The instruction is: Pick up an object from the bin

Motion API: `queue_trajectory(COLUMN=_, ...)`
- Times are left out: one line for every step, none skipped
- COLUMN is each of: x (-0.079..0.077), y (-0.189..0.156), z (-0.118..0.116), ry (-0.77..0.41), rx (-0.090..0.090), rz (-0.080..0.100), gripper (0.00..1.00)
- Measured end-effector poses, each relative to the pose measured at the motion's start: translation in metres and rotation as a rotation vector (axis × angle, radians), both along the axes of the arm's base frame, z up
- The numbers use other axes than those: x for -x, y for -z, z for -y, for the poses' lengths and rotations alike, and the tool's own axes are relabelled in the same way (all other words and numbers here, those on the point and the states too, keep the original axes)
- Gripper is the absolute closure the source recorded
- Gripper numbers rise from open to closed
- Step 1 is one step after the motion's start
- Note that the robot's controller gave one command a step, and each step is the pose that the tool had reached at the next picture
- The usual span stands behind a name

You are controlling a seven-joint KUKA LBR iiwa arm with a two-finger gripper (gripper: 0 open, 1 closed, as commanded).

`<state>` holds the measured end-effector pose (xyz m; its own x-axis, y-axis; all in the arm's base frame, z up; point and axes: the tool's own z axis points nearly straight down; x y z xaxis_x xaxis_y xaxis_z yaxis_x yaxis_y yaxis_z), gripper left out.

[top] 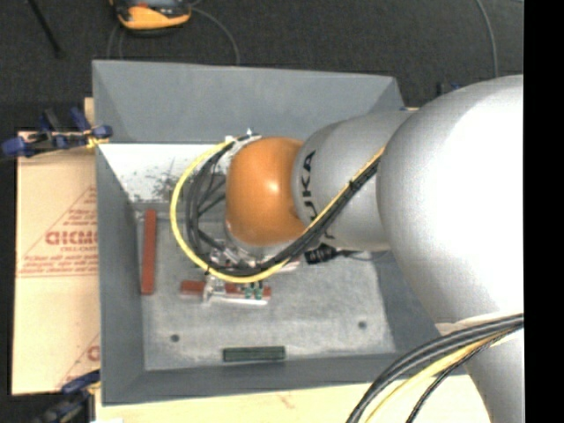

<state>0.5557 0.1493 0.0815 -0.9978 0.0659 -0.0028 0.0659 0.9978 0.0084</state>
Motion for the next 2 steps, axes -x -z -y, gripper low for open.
queue_trajectory(x=0.009, y=-0.04, z=0.011, ry=-0.002, rx=0.008, rz=-0.008, gripper=1.0)
queue_trajectory(x=-0.015, y=-0.21, z=-0.045, ry=-0.061, rx=0.007, rz=0.003, gripper=1.0)
